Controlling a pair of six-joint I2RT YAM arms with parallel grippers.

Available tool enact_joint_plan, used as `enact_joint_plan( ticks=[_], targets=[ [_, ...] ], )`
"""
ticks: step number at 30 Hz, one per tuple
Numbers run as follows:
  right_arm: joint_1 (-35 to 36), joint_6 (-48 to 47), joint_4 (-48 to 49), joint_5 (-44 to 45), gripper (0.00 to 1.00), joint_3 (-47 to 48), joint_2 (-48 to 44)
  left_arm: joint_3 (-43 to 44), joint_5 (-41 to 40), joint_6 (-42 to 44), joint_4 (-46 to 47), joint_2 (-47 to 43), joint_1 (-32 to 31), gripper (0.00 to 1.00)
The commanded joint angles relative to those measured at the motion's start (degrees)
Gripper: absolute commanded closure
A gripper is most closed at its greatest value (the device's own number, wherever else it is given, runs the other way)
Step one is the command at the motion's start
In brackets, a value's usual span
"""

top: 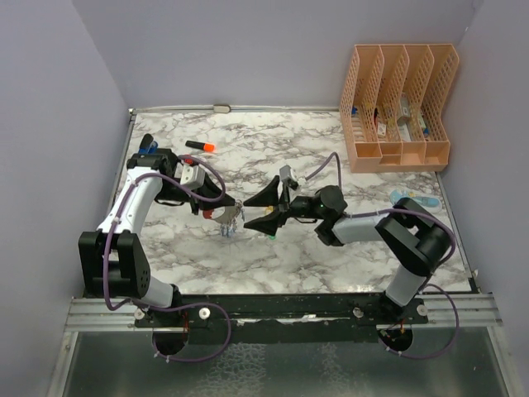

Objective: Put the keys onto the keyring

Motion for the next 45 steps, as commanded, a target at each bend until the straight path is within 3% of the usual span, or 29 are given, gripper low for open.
enact_joint_plan(
  ticks=[1, 4, 14, 17, 21, 23, 25, 30, 35, 45],
  targets=[
    [0.4, 5.5, 14.6, -4.1, 0.31, 3.3, 6.3, -0.2, 5.7, -0.5, -0.4, -1.6, -0.2, 1.00],
    [0.5, 7.7, 19.4, -3.9, 0.30, 4.5, 9.9, 0.0, 6.0, -1.5, -0.4, -1.9, -0.6, 1.00],
    [1.4, 5.4, 18.7, 1.3, 0.31, 9.7, 14.3, -0.9, 7.7, -4.0, -0.4, -4.5, -2.6, 1.00],
    [1.5, 5.2, 17.1, 2.0, 0.50, 11.0, 14.8, -1.4, 7.7, -4.1, -0.4, -4.4, -2.7, 1.00],
    [1.6, 5.0, 15.3, 2.2, 0.85, 11.2, 14.6, -1.2, 7.5, -4.3, -0.4, -4.1, -2.7, 1.00],
    [1.8, 4.8, 14.5, 2.2, 0.92, 11.2, 14.3, -0.9, 7.2, -4.5, -0.4, -3.8, -2.8, 1.00],
    [2.0, 4.2, 13.4, 2.2, 0.92, 11.0, 13.9, -0.7, 6.9, -4.8, -0.4, -3.5, -2.8, 1.00],
    [2.5, 2.0, 10.3, 2.1, 0.95, 10.4, 12.0, -0.6, 5.2, -5.1, -0.4, -2.1, -3.1, 0.74],
    [2.9, -0.5, 7.4, 1.9, 0.97, 9.7, 9.3, 0.4, 3.1, -5.2, -0.4, -0.6, -3.3, 0.61],
    [3.6, -2.6, 5.1, 1.5, 0.98, 8.8, 6.4, 1.8, -0.7, -5.0, -0.4, 0.6, -3.3, 0.58]
  ],
)
